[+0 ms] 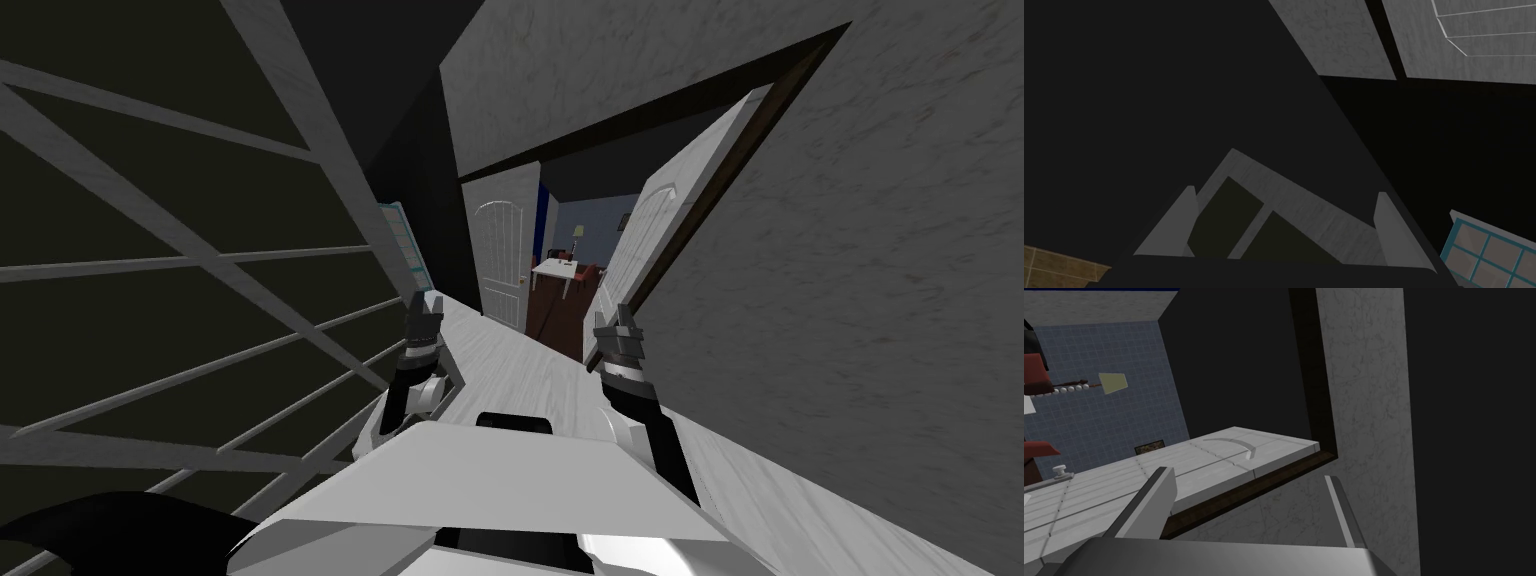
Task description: Push the door open
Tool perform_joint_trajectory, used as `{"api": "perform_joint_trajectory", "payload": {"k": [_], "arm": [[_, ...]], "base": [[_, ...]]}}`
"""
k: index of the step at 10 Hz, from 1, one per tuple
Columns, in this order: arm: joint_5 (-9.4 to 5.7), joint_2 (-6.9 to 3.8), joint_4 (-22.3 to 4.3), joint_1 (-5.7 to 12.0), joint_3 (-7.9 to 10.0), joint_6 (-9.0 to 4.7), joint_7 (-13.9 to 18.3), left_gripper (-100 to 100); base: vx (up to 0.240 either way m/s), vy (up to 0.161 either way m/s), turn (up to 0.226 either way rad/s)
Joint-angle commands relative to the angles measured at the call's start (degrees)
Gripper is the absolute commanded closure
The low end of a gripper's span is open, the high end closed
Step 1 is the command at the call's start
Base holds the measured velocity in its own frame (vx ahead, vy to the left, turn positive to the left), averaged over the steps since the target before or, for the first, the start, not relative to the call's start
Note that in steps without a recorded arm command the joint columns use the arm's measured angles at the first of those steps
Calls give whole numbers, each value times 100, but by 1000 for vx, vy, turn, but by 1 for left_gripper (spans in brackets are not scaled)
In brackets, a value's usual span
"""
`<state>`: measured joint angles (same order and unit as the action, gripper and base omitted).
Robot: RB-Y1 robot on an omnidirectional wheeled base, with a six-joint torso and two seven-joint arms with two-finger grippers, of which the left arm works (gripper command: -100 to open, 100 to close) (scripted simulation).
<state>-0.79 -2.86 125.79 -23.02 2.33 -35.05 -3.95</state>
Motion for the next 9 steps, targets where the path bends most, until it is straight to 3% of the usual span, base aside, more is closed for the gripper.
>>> {"api": "perform_joint_trajectory", "payload": {"k": [1,9], "arm": [[-15,-30,-214,144,-13,57,29,-100],[-58,-120,-1454,857,-137,162,131,-100]], "base": [[92,32,-51],[78,19,-47]]}}
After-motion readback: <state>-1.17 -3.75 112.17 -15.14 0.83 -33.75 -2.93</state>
